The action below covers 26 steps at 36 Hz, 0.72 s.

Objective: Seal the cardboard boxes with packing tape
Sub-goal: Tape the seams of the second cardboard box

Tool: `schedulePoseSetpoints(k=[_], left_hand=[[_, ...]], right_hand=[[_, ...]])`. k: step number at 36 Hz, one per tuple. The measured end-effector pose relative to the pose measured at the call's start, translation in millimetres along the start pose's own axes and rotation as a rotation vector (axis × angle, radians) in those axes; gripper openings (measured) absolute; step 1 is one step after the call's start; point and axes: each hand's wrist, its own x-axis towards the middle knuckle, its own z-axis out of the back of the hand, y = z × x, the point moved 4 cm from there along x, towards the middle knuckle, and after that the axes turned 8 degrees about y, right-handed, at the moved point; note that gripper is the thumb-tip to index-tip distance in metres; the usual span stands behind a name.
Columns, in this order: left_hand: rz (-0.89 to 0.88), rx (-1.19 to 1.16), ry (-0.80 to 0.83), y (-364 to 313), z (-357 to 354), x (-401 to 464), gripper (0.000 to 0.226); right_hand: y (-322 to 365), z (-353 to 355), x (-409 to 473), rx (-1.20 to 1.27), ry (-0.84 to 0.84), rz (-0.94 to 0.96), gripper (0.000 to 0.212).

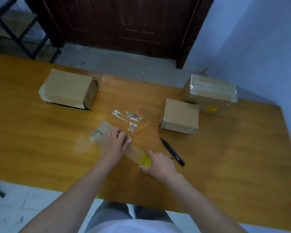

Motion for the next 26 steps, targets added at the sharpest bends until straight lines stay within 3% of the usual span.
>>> schedulePoseSetpoints(k=[5, 10, 14, 17, 21, 26], left_hand=[[0.049, 0.099, -0.010, -12.1, 3.0, -9.6, 0.043], [0.209, 0.223, 0.259, -32.8, -5.3, -26.2, 0.090], [0.286, 0.216, 0.340, -45.2, -12.2, -34.9, 0.126], [0.323, 0.209, 0.376, -47.1, -12.3, -38.6, 0.134], [0.335, 0.213, 0.372, -44.8, -13.5, -37.9, 0.131], [0.340, 0.174, 0.352, -44.6, -15.8, -39.7, 0.132]], right_hand=[[-3.9, -0.8, 1.5, 0.043, -0.026, 0.019, 0.062], [-10.7, -3.8, 1.9, 0.096, -0.018, 0.062, 0.064], [-18.4, -2.6, -2.9, 0.299, 0.031, 0.106, 0.052], [-39.8, 0.1, 5.4, 0.463, -0.055, 0.021, 0.038], [-88.2, 4.2, 28.1, 0.245, -0.243, -0.244, 0.035], [-109.0, -4.3, 43.8, -0.053, -0.131, -0.309, 0.039]])
